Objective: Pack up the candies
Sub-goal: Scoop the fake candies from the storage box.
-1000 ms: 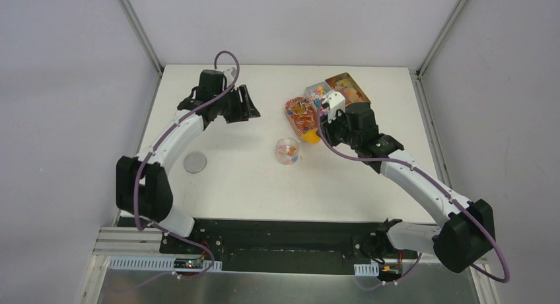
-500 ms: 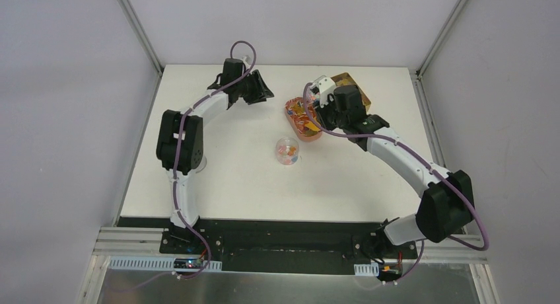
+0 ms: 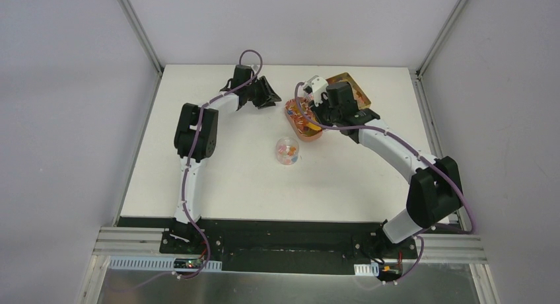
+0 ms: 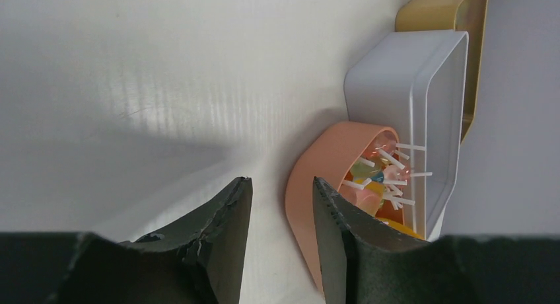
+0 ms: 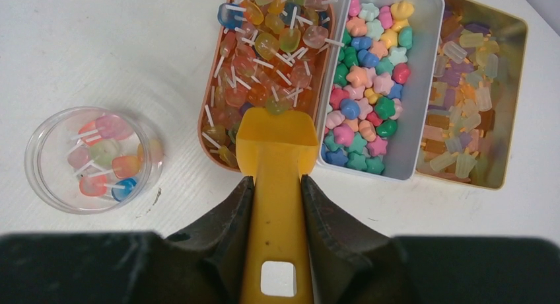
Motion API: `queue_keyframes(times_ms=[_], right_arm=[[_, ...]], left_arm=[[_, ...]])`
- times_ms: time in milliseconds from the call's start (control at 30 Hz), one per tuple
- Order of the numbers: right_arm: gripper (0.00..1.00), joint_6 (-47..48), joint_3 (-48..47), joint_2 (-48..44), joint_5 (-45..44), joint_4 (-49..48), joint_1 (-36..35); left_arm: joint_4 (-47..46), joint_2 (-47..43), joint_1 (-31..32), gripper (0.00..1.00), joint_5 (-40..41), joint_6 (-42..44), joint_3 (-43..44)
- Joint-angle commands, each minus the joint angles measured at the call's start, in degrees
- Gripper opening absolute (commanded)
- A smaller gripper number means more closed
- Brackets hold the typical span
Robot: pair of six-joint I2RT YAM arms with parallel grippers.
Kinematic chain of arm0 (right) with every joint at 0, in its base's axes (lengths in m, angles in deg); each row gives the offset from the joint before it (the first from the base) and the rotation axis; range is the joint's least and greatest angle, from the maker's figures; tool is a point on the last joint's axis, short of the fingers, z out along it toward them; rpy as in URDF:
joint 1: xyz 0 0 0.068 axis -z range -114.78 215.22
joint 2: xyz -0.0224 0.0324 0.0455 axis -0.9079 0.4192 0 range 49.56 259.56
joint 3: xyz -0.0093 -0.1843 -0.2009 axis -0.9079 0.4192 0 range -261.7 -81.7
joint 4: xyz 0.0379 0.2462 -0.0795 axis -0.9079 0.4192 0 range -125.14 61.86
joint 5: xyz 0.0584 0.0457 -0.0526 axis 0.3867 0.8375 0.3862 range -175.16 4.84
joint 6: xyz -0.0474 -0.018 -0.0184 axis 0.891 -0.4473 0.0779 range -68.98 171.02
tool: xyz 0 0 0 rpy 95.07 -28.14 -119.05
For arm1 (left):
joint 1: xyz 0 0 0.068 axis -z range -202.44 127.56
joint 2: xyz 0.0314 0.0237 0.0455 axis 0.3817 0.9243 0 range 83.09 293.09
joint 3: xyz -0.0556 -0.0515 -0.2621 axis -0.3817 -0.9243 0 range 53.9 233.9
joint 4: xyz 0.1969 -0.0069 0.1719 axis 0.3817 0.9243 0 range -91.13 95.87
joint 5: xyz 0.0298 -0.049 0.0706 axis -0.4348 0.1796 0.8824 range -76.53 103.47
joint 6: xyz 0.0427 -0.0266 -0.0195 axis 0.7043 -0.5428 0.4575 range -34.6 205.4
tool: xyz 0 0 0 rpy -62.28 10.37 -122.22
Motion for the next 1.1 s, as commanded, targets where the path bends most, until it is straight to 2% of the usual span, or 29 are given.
queue_keyframes(times_ms=[0, 633, 867, 1067], right_arm=[[0.0, 0.2, 1.24, 1.97, 0.5, -3.25, 0.22], [0.0, -3.34, 19.03, -2.45, -1.94, -24.97, 0.48], [0.0, -2.3, 21.82, -4.33, 2.65, -28.55, 0.55], [0.0, -2.39, 26.58, -4.32, 2.54, -35.24, 0.75]], left_arm=[[-5.91, 1.43, 1.16, 0.4, -3.21, -3.19, 2.93], [-9.37, 2.26, 3.08, 0.38, -6.61, -6.08, -0.04], [-9.54, 2.28, 3.28, 0.32, -6.96, -6.62, -0.14], [-9.89, 2.59, 3.55, 0.31, -7.29, -7.28, -0.39]])
